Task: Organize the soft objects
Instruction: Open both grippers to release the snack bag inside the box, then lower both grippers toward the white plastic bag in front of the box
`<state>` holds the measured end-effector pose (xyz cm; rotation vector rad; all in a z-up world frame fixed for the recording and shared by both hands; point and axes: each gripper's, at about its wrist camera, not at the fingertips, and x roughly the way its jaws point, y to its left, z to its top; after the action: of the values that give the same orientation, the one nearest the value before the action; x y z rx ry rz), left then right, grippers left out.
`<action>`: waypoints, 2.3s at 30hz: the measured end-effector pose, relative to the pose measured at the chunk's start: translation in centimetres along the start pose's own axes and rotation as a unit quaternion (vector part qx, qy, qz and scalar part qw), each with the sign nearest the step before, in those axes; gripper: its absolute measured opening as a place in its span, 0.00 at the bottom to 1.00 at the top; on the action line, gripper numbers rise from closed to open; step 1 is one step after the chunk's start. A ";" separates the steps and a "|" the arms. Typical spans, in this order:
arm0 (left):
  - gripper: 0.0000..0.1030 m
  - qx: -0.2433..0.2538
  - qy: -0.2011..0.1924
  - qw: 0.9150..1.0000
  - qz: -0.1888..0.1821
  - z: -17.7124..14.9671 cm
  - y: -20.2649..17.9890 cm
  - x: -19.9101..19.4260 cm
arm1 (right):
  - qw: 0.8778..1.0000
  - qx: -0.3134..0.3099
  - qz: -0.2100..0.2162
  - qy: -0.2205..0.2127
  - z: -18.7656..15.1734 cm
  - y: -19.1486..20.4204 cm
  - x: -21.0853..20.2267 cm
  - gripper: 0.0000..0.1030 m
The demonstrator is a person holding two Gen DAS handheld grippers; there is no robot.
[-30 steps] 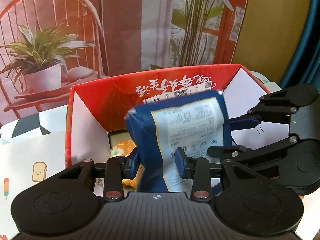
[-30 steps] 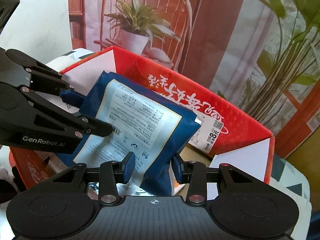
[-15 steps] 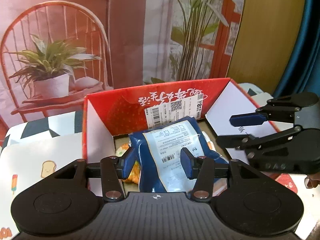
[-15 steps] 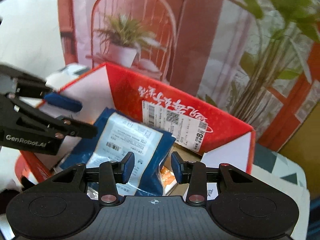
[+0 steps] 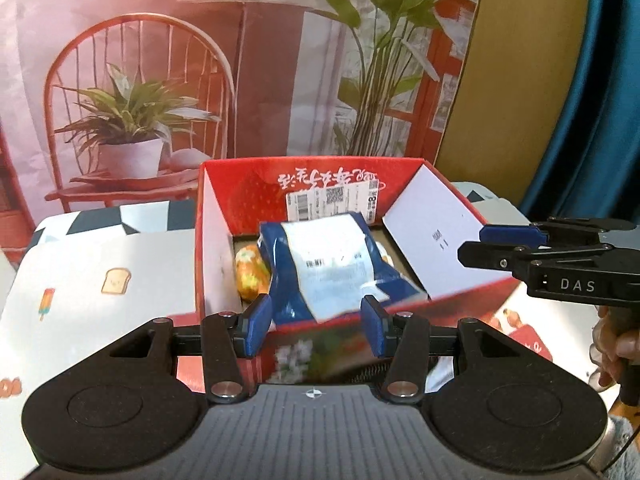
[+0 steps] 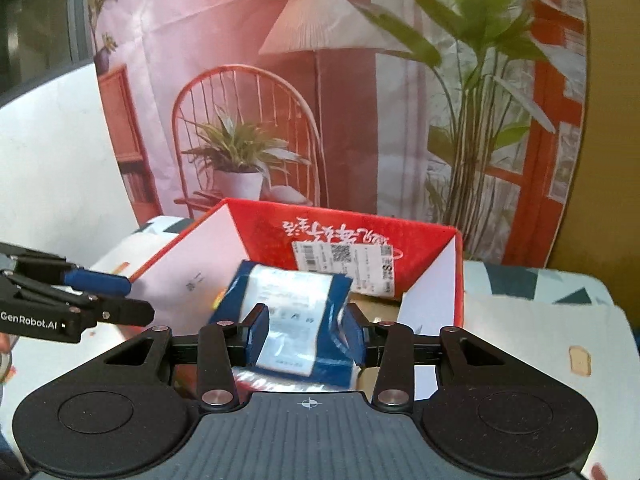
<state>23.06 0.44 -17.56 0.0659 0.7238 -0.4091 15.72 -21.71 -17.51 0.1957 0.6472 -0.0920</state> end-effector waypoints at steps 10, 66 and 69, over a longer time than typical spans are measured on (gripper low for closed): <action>0.50 -0.032 0.020 0.999 0.000 -5.0 -1.0 -0.6 | 0.999 0.002 0.019 0.042 -6.0 2.6 -1.3 0.39; 0.50 -0.091 -0.020 0.995 0.031 -9.5 0.2 -2.7 | 0.992 -0.044 0.045 0.107 -11.6 6.0 -0.9 0.75; 0.50 -0.091 -0.034 0.995 0.020 -9.2 0.2 -3.0 | 0.994 -0.041 0.046 0.093 -10.9 5.7 -1.1 0.75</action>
<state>15.31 3.52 -22.49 -0.1045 0.6888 -0.3039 9.25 -13.81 -24.53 0.1553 0.8248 0.0422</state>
